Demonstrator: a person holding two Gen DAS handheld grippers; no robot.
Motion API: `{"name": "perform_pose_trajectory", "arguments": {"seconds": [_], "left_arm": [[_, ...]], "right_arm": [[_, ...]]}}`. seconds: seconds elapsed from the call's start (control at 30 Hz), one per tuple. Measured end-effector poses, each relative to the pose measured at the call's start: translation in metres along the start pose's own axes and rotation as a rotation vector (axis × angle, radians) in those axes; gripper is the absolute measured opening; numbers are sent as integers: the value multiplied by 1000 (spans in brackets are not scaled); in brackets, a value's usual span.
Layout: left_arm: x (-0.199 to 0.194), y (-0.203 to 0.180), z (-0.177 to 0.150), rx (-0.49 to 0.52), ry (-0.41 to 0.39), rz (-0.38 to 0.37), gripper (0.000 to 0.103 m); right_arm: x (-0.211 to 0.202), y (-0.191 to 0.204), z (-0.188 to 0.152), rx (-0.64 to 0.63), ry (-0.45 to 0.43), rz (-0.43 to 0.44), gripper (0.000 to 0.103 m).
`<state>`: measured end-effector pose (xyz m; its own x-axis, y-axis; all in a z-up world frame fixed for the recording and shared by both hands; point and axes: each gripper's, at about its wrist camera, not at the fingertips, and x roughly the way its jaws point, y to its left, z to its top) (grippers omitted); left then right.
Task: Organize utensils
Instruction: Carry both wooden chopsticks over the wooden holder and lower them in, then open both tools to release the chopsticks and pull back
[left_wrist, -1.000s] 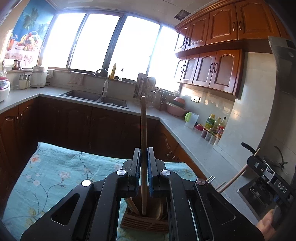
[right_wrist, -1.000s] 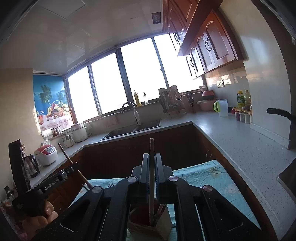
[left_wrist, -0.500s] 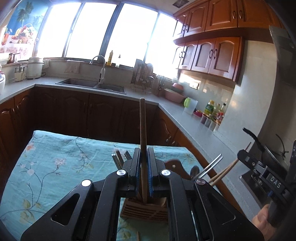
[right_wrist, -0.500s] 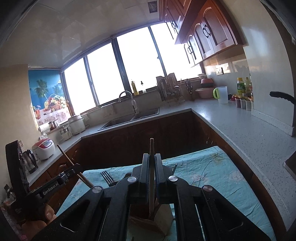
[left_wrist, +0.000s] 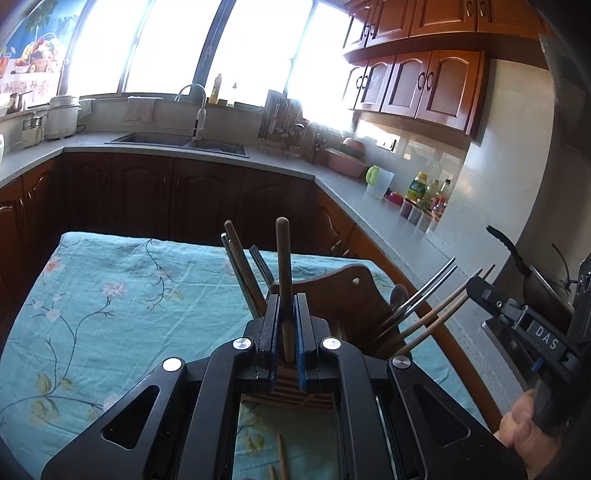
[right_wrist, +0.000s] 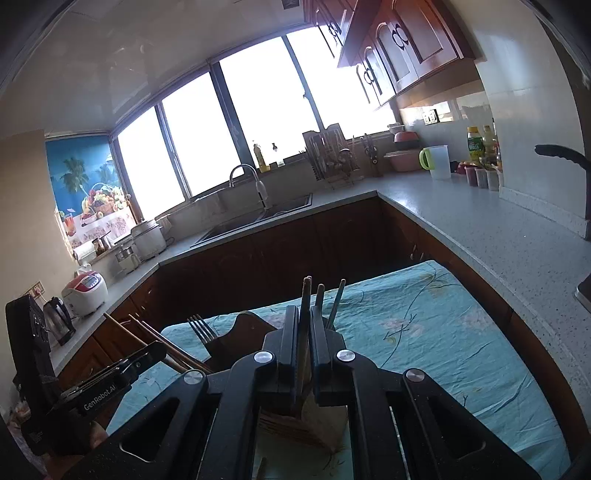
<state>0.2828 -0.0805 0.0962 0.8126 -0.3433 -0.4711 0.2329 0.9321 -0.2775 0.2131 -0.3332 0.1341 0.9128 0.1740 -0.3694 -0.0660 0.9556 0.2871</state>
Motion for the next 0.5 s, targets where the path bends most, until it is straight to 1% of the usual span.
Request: {"name": "perform_pose_trajectory", "arguments": {"seconds": [0.1, 0.3, 0.5], "left_arm": [[6, 2, -6, -2, 26, 6, 6], [8, 7, -8, -20, 37, 3, 7], [8, 5, -6, -15, 43, 4, 7]], "right_arm": [[1, 1, 1, -2, 0, -1, 5], [-1, 4, 1, -24, -5, -3, 6], [-1, 4, 0, -20, -4, -1, 6]]}}
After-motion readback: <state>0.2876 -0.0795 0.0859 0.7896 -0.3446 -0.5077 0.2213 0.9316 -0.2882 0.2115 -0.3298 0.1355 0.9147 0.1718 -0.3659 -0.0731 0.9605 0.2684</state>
